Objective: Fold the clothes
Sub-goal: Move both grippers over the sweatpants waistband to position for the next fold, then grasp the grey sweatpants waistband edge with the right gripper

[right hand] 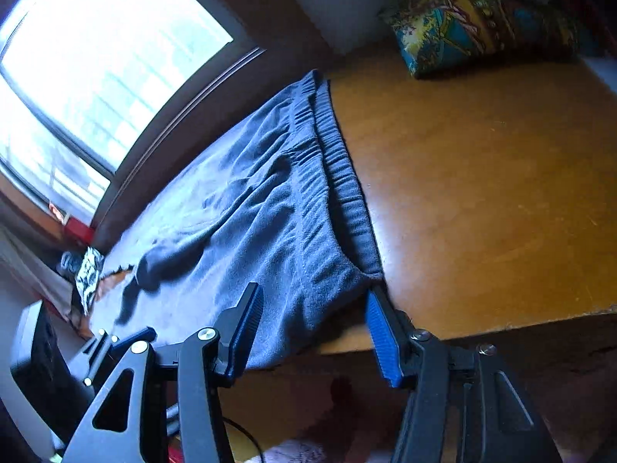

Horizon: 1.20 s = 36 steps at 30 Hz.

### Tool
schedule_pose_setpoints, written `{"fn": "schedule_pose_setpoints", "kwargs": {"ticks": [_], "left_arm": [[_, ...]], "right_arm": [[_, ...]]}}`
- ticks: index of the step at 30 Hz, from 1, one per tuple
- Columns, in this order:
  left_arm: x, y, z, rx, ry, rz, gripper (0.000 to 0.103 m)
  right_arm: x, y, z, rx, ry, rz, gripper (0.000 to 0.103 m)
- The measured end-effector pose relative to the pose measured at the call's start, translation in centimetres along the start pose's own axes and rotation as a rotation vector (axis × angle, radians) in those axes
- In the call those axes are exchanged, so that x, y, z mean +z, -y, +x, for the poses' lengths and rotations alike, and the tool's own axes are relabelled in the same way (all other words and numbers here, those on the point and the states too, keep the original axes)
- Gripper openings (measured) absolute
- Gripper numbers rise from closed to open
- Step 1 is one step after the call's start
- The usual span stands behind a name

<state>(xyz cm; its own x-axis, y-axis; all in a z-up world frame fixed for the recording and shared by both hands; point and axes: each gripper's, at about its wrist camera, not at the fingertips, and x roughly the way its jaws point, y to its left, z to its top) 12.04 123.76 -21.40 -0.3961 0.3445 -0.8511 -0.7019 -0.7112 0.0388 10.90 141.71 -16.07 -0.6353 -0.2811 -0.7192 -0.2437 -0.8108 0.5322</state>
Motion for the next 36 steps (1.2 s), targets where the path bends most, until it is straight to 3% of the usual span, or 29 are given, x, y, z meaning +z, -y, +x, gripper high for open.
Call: {"fn": "schedule_pose_setpoints", "kwargs": {"ticks": [10, 13, 17, 20, 21, 23, 25, 27, 28, 32, 36], "left_arm": [[2.1, 1.6, -0.3, -0.109, 0.069, 0.016, 0.101], [2.5, 2.1, 0.6, -0.076, 0.078, 0.026, 0.101], [3.2, 2.2, 1.9, -0.016, 0.092, 0.026, 0.098], [3.5, 1.9, 2.4, -0.017, 0.083, 0.020, 0.061], [3.6, 1.8, 2.5, -0.025, 0.078, 0.019, 0.058], [3.7, 1.9, 2.4, -0.037, 0.083, 0.025, 0.049], [3.7, 2.0, 2.0, -0.046, 0.096, 0.037, 0.048], [3.6, 2.2, 1.7, -0.051, 0.102, 0.052, 0.048], [3.7, 2.3, 1.7, -0.054, 0.101, 0.054, 0.048], [3.9, 2.2, 1.8, -0.063, 0.098, 0.039, 0.048], [4.2, 1.6, 1.7, -0.077, 0.102, 0.007, 0.048]], "right_arm": [[1.4, 0.2, -1.9, 0.208, 0.002, 0.118, 0.014], [1.7, 0.4, -2.0, 0.242, 0.001, 0.146, 0.014], [1.7, 0.3, -1.8, 0.213, -0.007, 0.122, 0.013], [1.5, -0.3, -1.6, 0.163, -0.016, 0.058, 0.013], [1.5, -0.6, -1.7, 0.144, -0.017, 0.027, 0.014], [1.1, -1.5, -2.2, 0.074, -0.010, -0.106, 0.018], [0.3, -2.6, -3.1, -0.038, 0.020, -0.297, 0.022], [-1.0, -3.6, -3.6, -0.176, 0.054, -0.524, 0.048], [-1.9, -4.1, -3.7, -0.231, 0.073, -0.643, 0.053], [-5.2, -5.5, -1.7, -0.385, 0.094, -1.044, 0.054], [-6.3, -6.9, 0.7, -0.379, 0.097, -1.185, 0.054]]}}
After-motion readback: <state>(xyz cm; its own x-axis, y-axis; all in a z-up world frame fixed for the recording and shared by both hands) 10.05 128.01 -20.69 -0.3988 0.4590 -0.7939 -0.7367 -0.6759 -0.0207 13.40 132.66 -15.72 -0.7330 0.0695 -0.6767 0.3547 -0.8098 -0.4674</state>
